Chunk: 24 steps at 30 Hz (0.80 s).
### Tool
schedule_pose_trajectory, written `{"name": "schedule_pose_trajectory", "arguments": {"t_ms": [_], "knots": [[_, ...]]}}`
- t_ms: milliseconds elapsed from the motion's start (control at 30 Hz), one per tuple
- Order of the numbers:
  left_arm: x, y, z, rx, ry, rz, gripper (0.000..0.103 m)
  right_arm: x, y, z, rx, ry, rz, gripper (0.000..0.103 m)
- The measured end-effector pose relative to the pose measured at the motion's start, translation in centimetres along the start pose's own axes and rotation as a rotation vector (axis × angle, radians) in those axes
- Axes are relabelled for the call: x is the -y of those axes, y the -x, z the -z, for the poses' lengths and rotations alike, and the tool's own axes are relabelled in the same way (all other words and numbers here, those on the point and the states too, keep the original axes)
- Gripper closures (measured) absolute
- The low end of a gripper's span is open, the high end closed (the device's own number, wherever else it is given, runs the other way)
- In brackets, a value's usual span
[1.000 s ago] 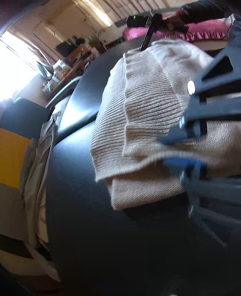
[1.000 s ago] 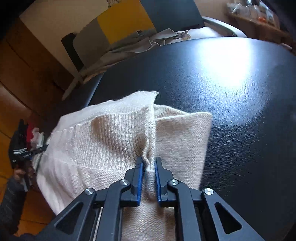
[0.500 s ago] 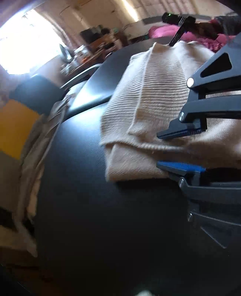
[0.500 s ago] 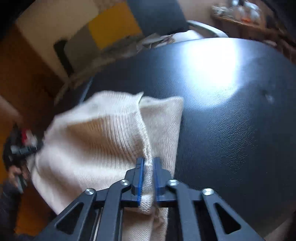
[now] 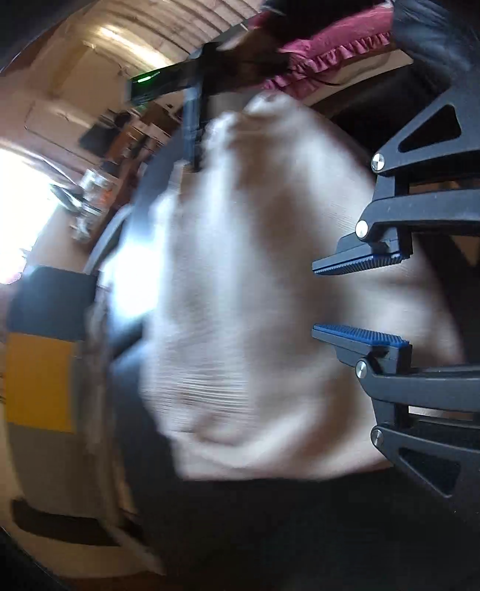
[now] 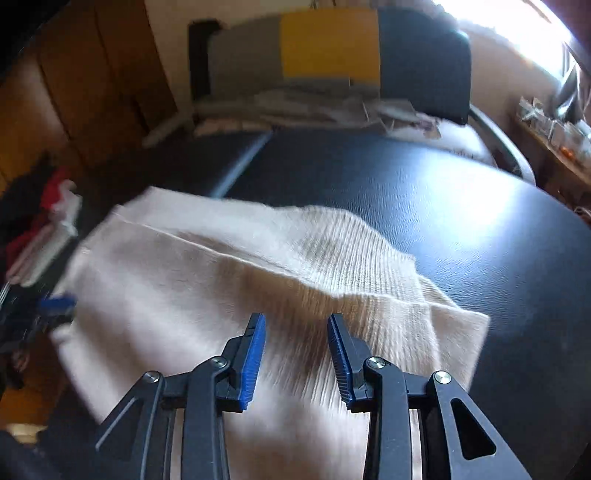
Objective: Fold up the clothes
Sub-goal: 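Press and smooth the folded sweater with both grippers open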
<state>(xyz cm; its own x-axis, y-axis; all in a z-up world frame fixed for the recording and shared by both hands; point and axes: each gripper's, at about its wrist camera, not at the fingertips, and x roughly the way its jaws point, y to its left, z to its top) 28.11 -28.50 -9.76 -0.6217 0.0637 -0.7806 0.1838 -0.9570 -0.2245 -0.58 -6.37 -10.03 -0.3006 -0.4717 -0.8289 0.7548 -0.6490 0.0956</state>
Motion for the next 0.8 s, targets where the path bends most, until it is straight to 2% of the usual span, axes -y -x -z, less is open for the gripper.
{"name": "schedule_pose_trajectory", "arguments": {"t_ms": [100, 167, 300, 400, 500, 567, 667, 733, 800], "knots": [[0.1, -0.3, 2.5, -0.037, -0.002, -0.013, 0.077, 2.2, -2.1, -0.1, 0.031, -0.091, 0.026, 0.066], [-0.9, 0.1, 3.1, -0.028, 0.069, 0.014, 0.079, 3.6, -2.7, 0.3, 0.091, -0.170, 0.004, 0.066], [-1.1, 0.4, 3.2, -0.017, 0.120, 0.026, 0.080, 3.2, -3.4, 1.0, 0.177, -0.189, 0.007, 0.066], [-1.6, 1.6, 1.8, 0.058, 0.199, 0.059, 0.078, 3.2, -3.0, 1.4, 0.190, -0.204, -0.005, 0.064], [-1.3, 3.4, 0.3, 0.177, 0.219, 0.116, 0.074, 3.1, -2.2, 2.4, 0.206, -0.239, -0.021, 0.061], [-1.5, 3.1, -0.8, 0.183, 0.199, 0.068, 0.073, 3.0, -1.8, 3.0, 0.212, -0.251, -0.032, 0.060], [-1.9, 2.4, -2.4, 0.177, 0.163, -0.025, 0.073, 2.7, -0.9, 2.4, 0.167, -0.249, -0.009, 0.060], [-2.2, 2.1, -3.1, 0.171, 0.150, -0.078, 0.073, 0.6, 1.2, 2.8, 0.188, -0.174, -0.017, 0.059], [-2.9, 1.8, -2.9, 0.164, 0.179, -0.079, 0.073, -1.5, 3.3, 3.1, 0.210, -0.098, -0.026, 0.059]]}}
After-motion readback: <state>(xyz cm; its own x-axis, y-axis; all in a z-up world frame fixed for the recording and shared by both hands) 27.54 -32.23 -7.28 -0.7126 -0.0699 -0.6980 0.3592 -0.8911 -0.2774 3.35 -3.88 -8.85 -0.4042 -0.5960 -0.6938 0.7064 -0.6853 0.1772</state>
